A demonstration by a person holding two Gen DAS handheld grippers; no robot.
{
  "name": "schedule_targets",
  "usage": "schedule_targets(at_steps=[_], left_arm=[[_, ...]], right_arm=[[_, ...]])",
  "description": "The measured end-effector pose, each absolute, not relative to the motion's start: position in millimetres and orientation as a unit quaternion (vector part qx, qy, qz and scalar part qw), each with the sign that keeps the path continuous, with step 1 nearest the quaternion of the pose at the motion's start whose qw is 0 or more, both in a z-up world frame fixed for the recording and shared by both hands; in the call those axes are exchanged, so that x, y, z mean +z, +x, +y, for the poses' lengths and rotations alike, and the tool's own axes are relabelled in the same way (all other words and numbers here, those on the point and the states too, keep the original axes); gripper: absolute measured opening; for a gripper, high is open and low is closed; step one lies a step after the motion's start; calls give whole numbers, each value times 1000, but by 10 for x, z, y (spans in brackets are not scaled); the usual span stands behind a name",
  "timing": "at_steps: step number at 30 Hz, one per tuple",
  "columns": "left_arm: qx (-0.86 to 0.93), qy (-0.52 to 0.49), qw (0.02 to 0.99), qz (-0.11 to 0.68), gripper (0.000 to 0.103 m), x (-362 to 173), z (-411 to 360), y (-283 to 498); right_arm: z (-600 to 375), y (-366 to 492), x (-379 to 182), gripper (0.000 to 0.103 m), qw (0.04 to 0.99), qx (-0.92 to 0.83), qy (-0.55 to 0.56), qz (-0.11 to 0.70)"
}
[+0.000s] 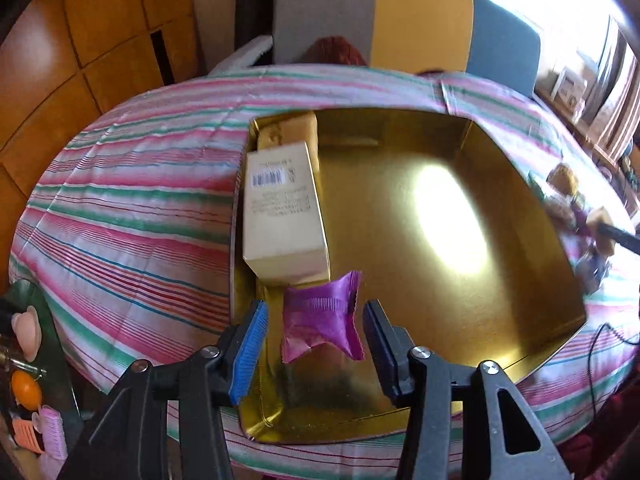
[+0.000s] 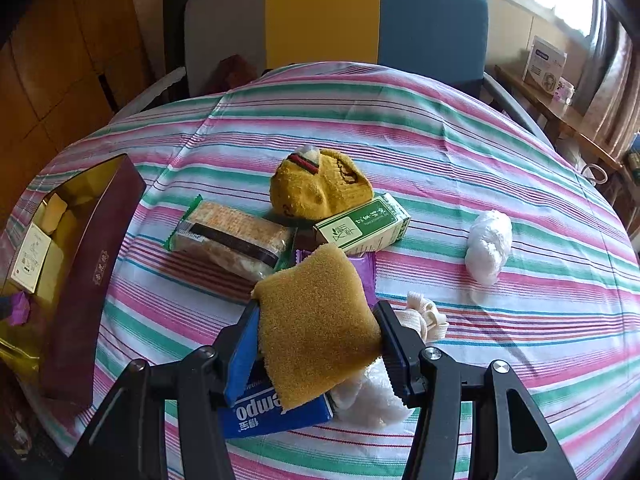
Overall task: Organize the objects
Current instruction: 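Release the pouch from the left tool while the right tool places the sponge in the box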
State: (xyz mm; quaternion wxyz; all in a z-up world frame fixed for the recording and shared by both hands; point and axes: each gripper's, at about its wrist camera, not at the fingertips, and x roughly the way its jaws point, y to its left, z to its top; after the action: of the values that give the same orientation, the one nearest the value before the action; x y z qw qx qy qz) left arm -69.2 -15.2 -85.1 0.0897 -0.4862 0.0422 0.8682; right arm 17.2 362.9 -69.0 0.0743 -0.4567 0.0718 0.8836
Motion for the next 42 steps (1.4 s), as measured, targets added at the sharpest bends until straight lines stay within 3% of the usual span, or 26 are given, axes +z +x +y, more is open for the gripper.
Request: schedule_targets(at_steps=[6, 17, 23, 31, 39, 42], left_arm=[[888, -452, 86, 20, 50, -605, -251, -643], [896, -438, 78, 2, 50, -540, -365, -614], [896, -438, 76, -9, 50, -571, -465, -577], [894, -441, 62, -36, 50, -649, -743, -562], [893, -445, 41, -58, 50, -733, -1017, -547], [892, -446, 39, -62, 50, -749, -1054, -535]], right_arm=[[3598, 314, -420, 56, 69, 895, -423, 125], [2087, 152, 65, 57, -86, 905, -410, 67], [1191, -14, -100, 57, -162, 879, -448, 31], [456, -270, -657, 61, -175, 836, -520, -19], [-17, -262, -1010, 64, -246, 799, -548, 5], [-87, -244, -1050, 77, -262, 794, -549, 18]])
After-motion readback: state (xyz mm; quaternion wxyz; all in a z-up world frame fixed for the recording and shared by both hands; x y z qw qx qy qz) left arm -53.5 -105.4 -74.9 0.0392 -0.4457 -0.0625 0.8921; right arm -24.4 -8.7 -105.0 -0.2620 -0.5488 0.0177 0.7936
